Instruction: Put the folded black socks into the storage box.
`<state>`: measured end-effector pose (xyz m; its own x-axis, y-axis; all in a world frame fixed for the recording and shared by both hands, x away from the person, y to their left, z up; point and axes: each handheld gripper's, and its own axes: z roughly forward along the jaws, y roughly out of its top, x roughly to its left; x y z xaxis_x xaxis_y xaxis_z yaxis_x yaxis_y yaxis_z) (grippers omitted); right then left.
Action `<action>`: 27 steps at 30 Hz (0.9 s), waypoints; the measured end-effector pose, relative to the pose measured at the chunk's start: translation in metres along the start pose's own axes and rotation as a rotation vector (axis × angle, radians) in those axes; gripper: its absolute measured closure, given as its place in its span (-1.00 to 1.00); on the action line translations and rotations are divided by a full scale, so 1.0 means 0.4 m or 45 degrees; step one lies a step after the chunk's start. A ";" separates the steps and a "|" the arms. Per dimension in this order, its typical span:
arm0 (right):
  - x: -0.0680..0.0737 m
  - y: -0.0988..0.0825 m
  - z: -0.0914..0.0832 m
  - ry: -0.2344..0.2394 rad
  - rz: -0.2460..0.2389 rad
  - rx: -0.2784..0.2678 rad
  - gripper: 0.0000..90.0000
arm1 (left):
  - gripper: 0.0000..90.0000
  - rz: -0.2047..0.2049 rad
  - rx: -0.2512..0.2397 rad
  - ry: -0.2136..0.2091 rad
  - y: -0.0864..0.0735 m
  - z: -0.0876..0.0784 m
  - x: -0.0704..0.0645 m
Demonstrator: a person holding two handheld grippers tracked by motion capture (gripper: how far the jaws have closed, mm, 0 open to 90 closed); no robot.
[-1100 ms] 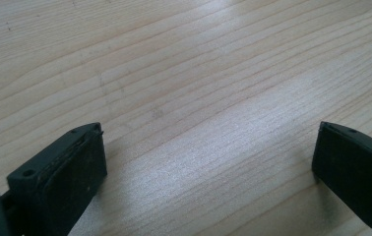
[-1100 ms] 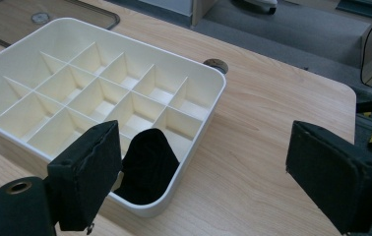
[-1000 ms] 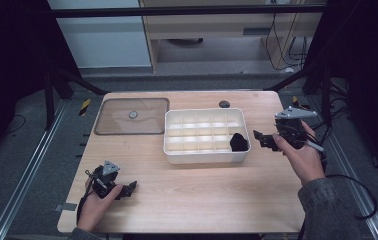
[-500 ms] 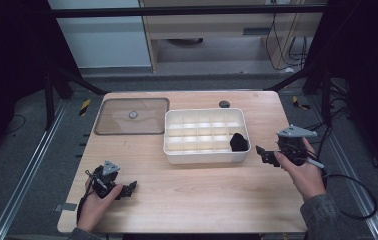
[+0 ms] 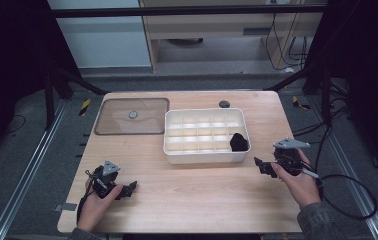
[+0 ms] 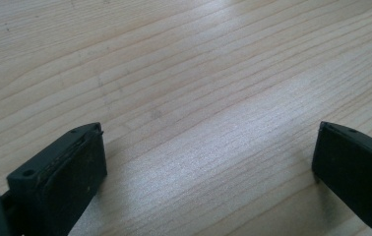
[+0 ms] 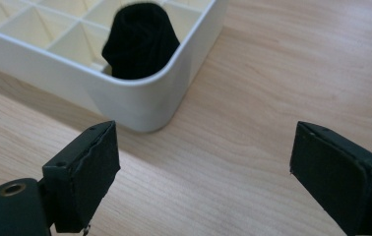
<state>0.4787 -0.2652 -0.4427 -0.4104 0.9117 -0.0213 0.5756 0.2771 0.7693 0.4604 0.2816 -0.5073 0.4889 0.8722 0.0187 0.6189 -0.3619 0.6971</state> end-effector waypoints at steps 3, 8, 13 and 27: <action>-0.003 -0.026 0.019 -0.006 0.014 0.018 -0.73 | -1.00 0.001 -0.001 0.000 0.000 0.000 0.000; -0.005 -0.065 0.045 -0.020 0.030 0.051 -0.73 | -1.00 0.001 -0.001 0.000 0.000 0.000 0.000; -0.004 -0.094 0.061 -0.009 0.061 0.081 -0.74 | -1.00 0.001 -0.001 0.000 0.000 0.000 0.000; 0.001 -0.133 0.109 -0.103 0.139 0.042 -0.85 | -1.00 0.012 -0.015 -0.009 0.003 0.007 0.006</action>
<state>0.4787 -0.2664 -0.5116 -0.2862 0.9581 0.0089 0.6374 0.1834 0.7484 0.4640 0.2825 -0.5084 0.4992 0.8663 0.0203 0.6067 -0.3662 0.7055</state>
